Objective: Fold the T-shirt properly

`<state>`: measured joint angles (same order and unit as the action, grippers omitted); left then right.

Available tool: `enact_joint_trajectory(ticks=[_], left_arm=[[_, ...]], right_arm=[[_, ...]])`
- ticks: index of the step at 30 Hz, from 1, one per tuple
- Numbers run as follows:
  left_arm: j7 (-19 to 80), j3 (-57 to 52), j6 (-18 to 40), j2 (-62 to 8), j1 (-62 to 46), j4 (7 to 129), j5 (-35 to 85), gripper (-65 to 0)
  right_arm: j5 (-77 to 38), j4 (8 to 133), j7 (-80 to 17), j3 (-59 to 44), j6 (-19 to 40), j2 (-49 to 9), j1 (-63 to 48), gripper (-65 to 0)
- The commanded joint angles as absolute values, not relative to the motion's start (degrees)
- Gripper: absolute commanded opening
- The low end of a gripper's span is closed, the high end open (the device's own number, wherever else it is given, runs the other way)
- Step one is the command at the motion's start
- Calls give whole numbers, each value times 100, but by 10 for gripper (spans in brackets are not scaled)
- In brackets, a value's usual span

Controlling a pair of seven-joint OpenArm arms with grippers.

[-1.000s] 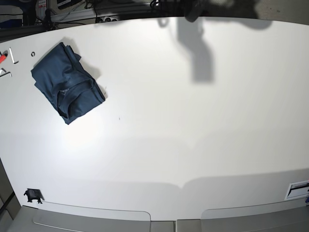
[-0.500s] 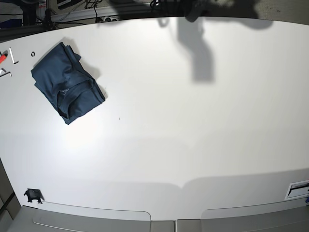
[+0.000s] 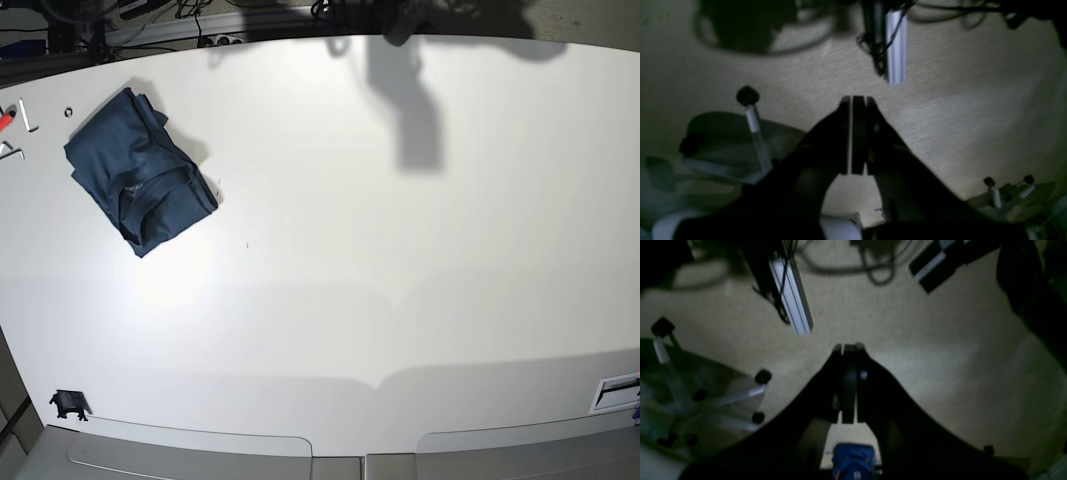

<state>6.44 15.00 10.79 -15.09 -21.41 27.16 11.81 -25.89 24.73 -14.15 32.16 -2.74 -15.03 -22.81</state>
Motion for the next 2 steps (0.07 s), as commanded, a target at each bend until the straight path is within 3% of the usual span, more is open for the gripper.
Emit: enact_joint_trajectory(ticks=[1, 2], left_arm=[[563, 1509, 1111, -1487, -2080, 2620, 1210, -650], [526, 1509, 1114, -1435, -1975, 2512, 1210, -650]], right_arm=[[-2596, 2429, -1411, 3223, -307, -1538, -2255, -650], [-2598, 2397, -1411, 3223, -309, -1538, -2169, -650]])
